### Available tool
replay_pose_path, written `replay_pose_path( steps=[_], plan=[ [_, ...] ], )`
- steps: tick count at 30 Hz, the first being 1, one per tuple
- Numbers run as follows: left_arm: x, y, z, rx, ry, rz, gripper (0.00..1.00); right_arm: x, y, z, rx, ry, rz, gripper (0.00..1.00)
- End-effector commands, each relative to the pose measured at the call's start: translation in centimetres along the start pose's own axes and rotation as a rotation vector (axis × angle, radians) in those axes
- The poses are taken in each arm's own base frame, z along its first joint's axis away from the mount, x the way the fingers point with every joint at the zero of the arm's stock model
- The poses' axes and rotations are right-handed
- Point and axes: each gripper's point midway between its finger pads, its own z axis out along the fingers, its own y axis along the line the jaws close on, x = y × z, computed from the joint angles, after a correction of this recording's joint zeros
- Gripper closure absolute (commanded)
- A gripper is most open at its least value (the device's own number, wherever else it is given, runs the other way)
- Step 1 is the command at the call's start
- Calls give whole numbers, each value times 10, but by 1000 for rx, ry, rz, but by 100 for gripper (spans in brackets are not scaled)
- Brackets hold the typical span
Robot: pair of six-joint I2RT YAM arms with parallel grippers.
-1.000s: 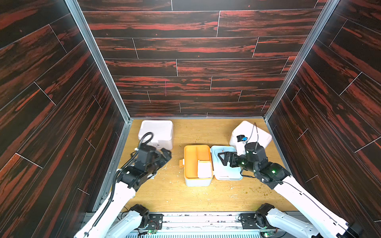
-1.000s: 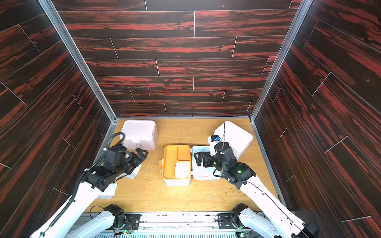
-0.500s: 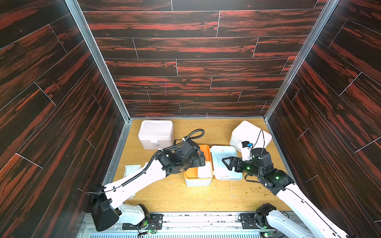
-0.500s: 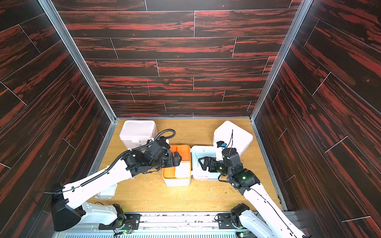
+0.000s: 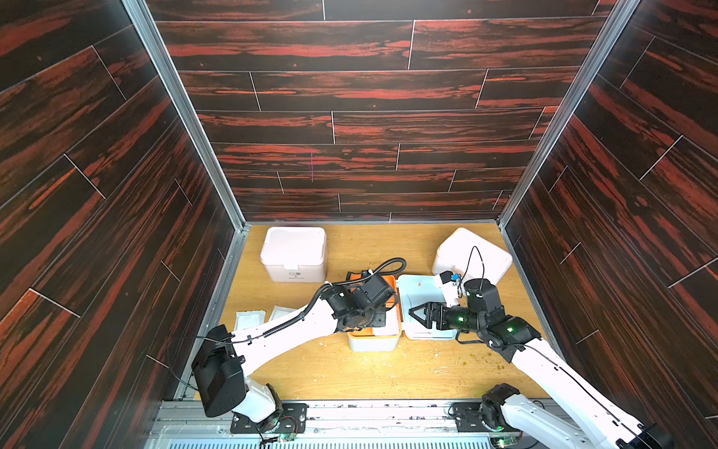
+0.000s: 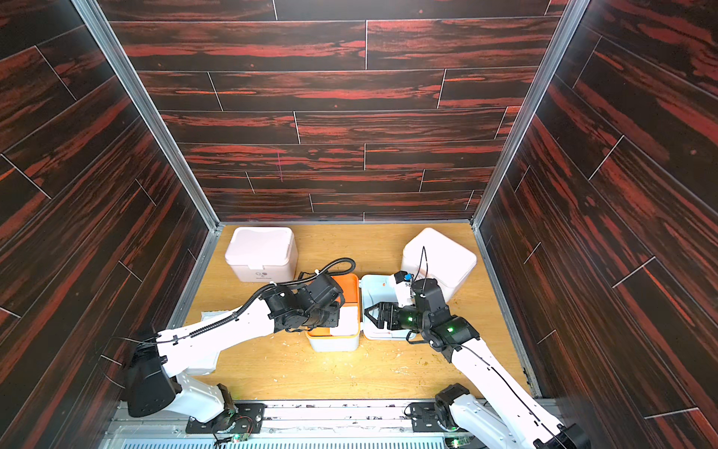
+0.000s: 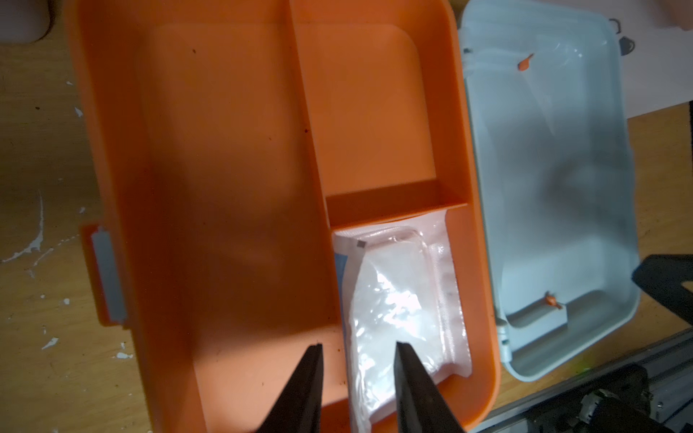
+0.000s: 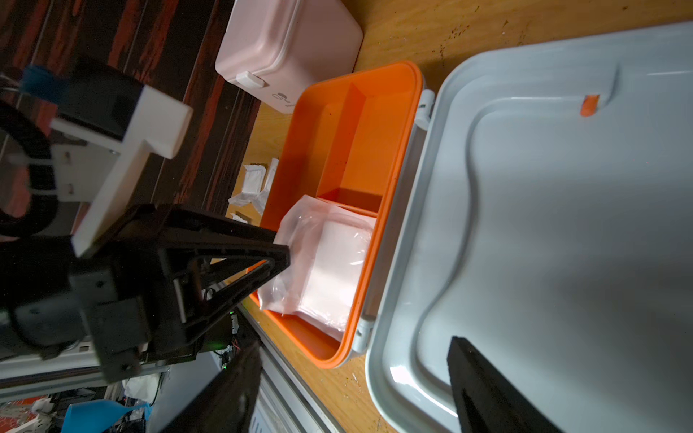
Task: Open first aid kits and take out gauze
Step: Pick up the gauze from the first aid kit.
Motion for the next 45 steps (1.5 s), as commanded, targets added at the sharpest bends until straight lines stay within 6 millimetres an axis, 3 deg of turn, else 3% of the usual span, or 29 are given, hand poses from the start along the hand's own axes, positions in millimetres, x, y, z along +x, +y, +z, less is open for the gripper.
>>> replay_pose_path(
  steps=[1,8,11,13,19,32,37,45],
  plan=[
    [-1,5,-2,-18,-17,-12,69,3,4,2,-33,17,-9,19],
    [1,9,5,-44,-9,-9,71,4,4,4,-35,26,-9,18],
    [1,11,8,-53,-6,-7,74,4,5,4,-41,32,-8,10],
    [2,10,9,-56,-1,-8,82,5,5,3,-40,34,-8,2],
    [-2,10,3,-50,-18,-12,99,4,8,2,-50,33,-15,1],
    [-30,15,-54,68,-232,-107,100,-5,35,-7,-105,11,-106,1],
    [-38,43,-83,69,-347,-207,100,-5,53,-6,-140,21,-161,1],
    [-32,115,-115,-53,-495,-433,100,11,90,11,-180,93,-306,1]
  ],
)
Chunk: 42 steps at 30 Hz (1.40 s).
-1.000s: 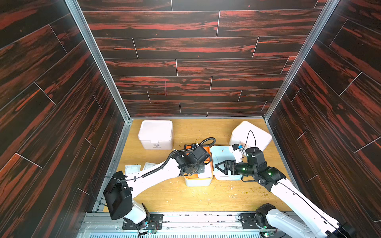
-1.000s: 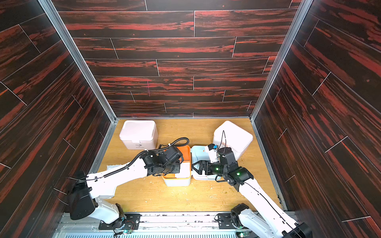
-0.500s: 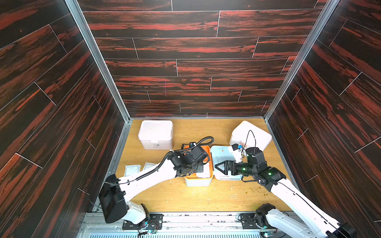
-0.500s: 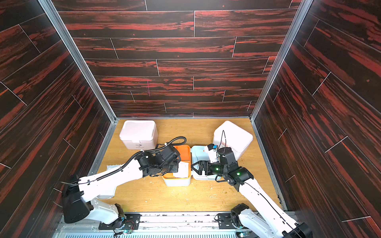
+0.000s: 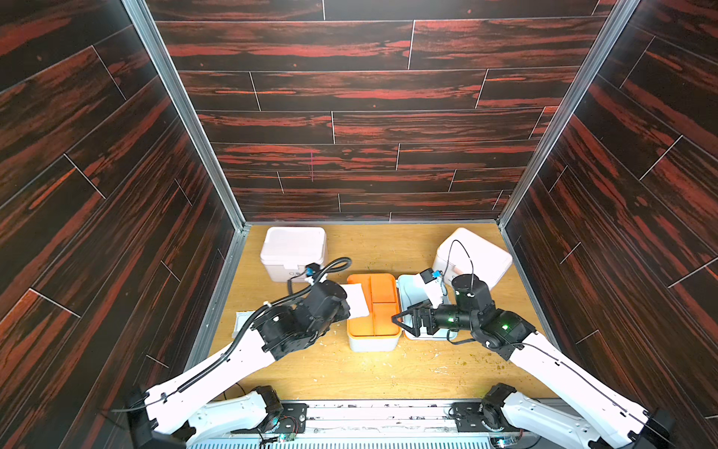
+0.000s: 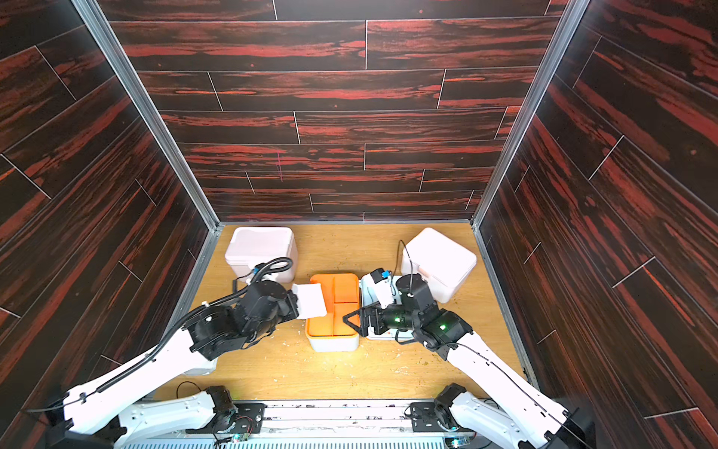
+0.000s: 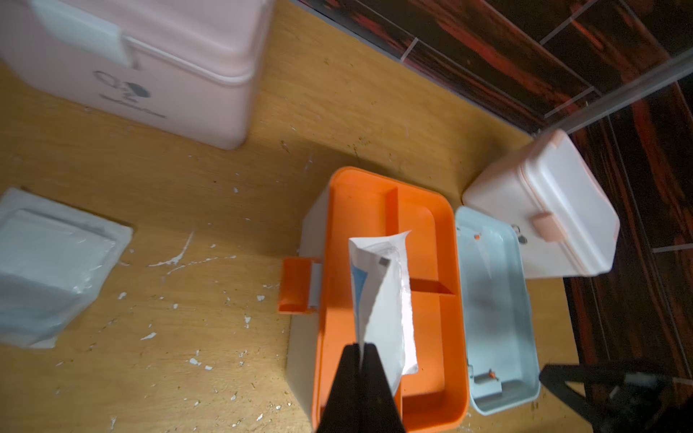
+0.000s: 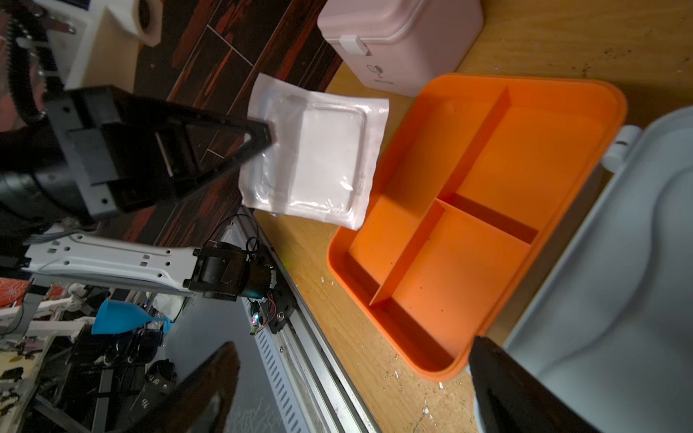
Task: Open first aid kits and take out gauze
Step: Pick up the gauze from the first aid kit, then place the gauze at the center of the board.
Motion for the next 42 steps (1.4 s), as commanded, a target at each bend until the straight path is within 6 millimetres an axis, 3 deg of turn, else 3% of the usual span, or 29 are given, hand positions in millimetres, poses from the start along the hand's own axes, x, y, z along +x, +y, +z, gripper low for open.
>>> replay_pose_path(
  steps=[1,7,12,20,25,31,37,42],
  plan=[
    [-15,46,-13,-144,-131,-129,100,-2,8,9,17,20,-70,1],
    [-19,113,-40,-341,-274,-341,100,-3,14,24,15,51,-91,1],
    [-12,154,-56,-466,-355,-487,100,-2,14,30,17,68,-90,1],
    [20,212,-65,-526,-440,-810,100,-2,12,37,20,86,-80,1],
    [45,241,-60,-498,-469,-983,100,-3,11,42,26,96,-67,1],
    [66,259,-47,-485,-472,-1078,100,-3,12,47,15,101,-56,1],
    [77,262,-36,-536,-452,-1091,100,-1,12,50,14,111,-56,1],
    [73,256,-37,-571,-448,-1066,100,0,11,50,21,114,-63,1]
  ],
)
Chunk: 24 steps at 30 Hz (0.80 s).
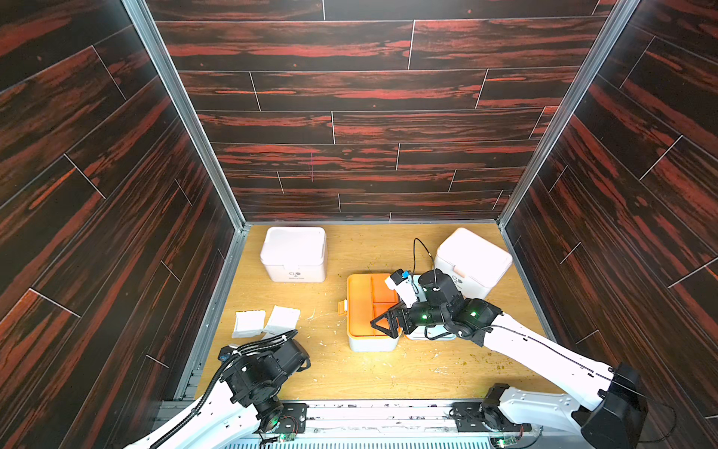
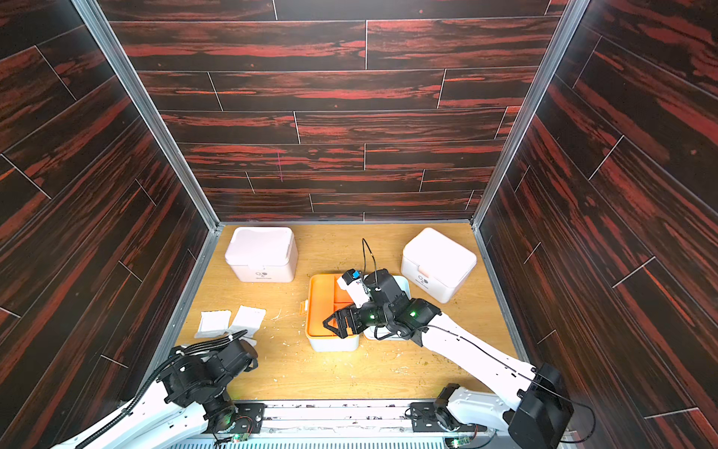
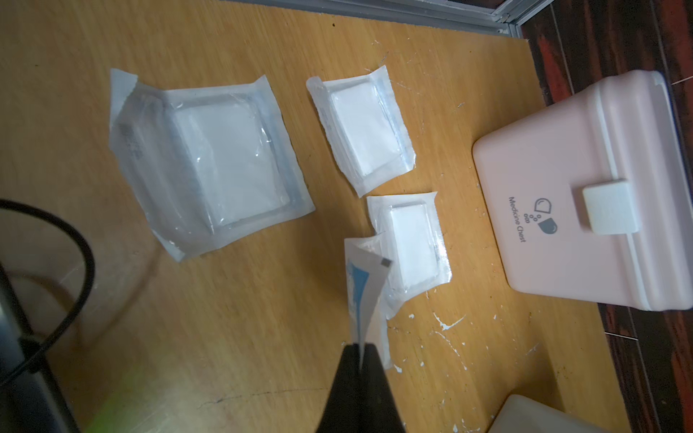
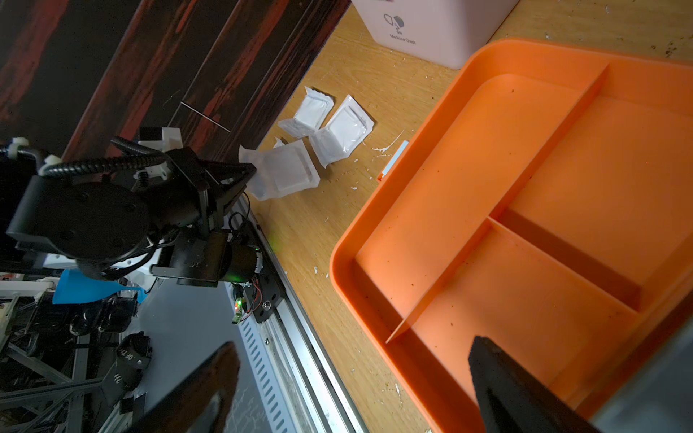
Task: Open first aid kits and take out gauze
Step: Place the gauze at the center of the board.
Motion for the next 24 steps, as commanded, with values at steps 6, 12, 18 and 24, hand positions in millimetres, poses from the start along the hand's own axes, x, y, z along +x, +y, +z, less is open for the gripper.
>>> replay_pose_path(
  steps=[6,12,18,24],
  plan=[
    [-17,7,-11,-144,-101,-242,100,-3,2,2,-5,-4,-10,1],
    [-21,1,-16,-235,-139,-185,100,2,0,1,2,-3,-17,1],
    [-11,7,-5,-321,-126,-212,100,6,-3,0,11,1,-22,1],
    [2,19,7,-389,-102,-242,100,8,-4,-1,17,8,-32,1]
  ],
)
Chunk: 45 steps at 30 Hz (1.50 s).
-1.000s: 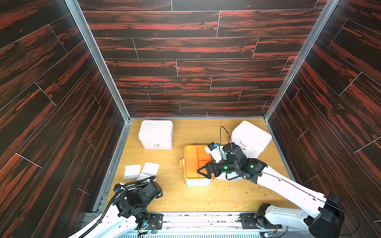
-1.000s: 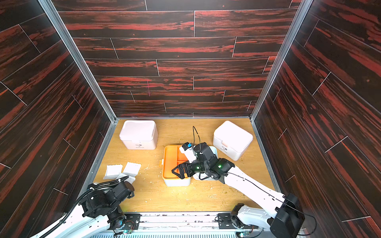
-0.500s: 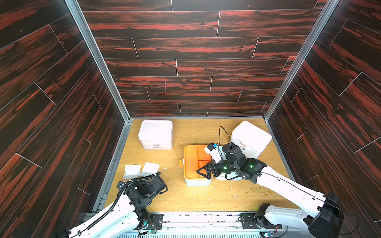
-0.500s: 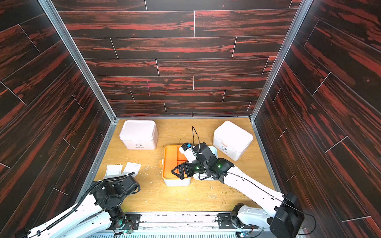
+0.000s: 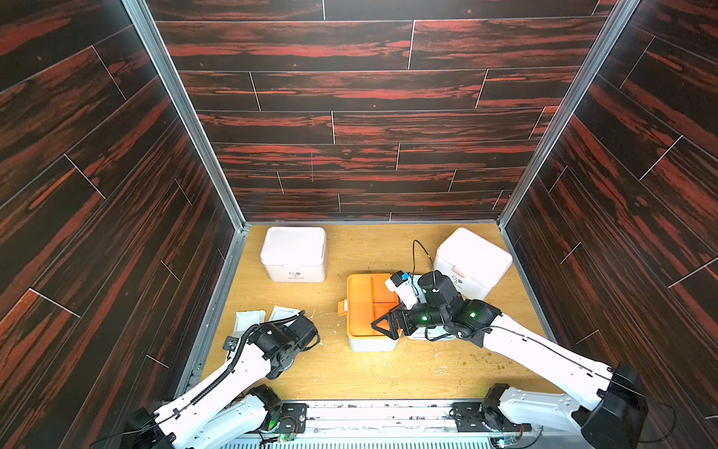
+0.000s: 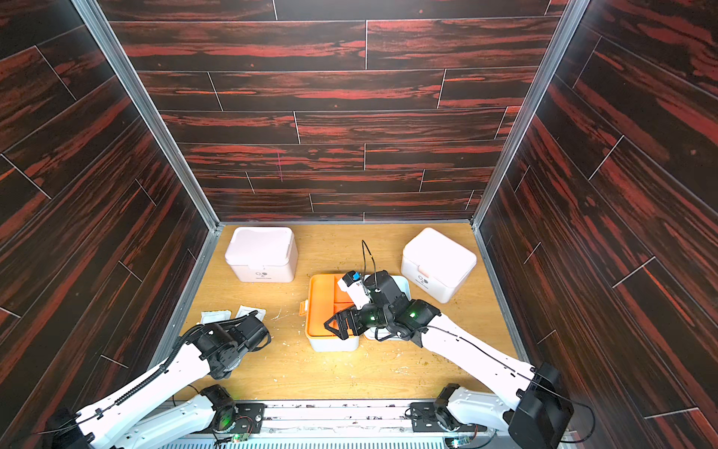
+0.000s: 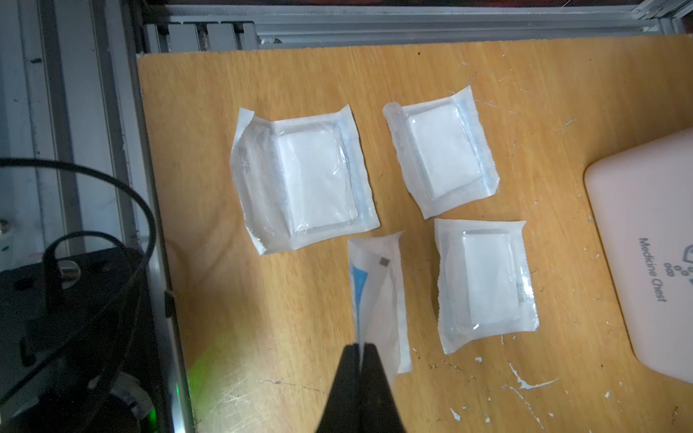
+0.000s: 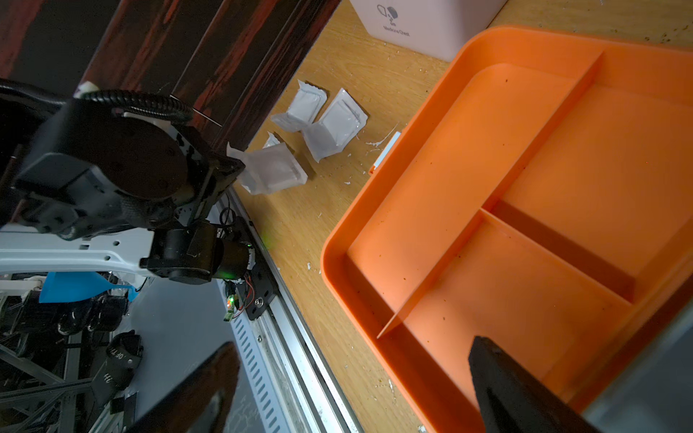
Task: Open first aid kits and take out gauze
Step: Place the gauze at the center of the board.
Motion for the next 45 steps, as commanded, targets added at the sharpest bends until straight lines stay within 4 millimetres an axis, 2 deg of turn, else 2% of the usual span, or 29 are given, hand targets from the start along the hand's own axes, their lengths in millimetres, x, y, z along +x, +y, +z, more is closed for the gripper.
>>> replay_pose_path(
  steps=[1,11,17,38,45],
  plan=[
    [9,10,11,-56,19,-272,100,2,2,-3,1,-2,-26,1],
    [24,24,28,-115,56,-330,100,3,1,-2,0,1,-20,1],
    [21,30,32,-120,41,-350,100,4,1,-3,2,-1,-18,1],
    [16,15,42,-98,16,-374,96,6,1,-7,7,-8,-17,1],
    [15,11,40,-95,18,-355,77,5,1,-7,6,-10,-14,1]
  ],
)
